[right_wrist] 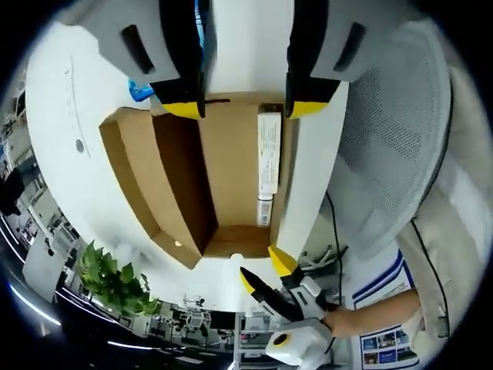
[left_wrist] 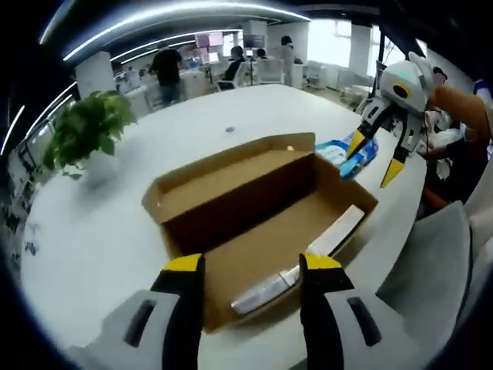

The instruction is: Operate the shoe box by opening the lid, removing the specified soft item, and placing it in the target area until the item is outside and the box remains undamaged.

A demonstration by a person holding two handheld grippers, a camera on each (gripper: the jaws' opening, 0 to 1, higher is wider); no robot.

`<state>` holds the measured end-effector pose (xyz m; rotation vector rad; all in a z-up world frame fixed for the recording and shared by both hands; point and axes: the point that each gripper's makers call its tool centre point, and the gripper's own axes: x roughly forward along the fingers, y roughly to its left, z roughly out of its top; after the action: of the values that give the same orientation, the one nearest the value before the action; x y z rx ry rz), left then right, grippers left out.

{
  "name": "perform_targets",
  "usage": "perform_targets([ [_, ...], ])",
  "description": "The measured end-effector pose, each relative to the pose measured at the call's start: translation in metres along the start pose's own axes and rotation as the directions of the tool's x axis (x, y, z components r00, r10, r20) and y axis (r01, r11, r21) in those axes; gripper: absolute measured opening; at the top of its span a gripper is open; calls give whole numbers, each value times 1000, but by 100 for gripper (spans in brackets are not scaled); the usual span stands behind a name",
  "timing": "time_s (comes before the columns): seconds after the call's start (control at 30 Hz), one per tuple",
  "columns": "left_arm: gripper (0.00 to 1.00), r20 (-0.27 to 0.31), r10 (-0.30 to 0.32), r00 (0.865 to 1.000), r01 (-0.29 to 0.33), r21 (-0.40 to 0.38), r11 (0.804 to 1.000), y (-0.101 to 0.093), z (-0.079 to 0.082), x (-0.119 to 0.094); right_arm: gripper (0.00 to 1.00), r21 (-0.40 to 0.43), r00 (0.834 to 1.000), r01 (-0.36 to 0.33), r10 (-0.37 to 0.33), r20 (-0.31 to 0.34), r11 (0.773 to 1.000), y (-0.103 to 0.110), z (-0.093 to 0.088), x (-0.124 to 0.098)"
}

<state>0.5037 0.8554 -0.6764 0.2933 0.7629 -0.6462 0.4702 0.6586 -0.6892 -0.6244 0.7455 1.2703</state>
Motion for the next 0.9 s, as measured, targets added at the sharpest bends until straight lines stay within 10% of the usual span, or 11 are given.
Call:
perform_targets([
  [0.5, 38, -23, 138, 990, -140, -157, 978, 38, -40, -4, 38, -24, 988, -106, 103, -114, 994, 2, -14, 43],
  [0.9, 17, -40, 119, 992, -125, -280, 952, 38, -60, 3, 36, 29, 980, -173, 175, -100, 985, 9, -9, 59],
])
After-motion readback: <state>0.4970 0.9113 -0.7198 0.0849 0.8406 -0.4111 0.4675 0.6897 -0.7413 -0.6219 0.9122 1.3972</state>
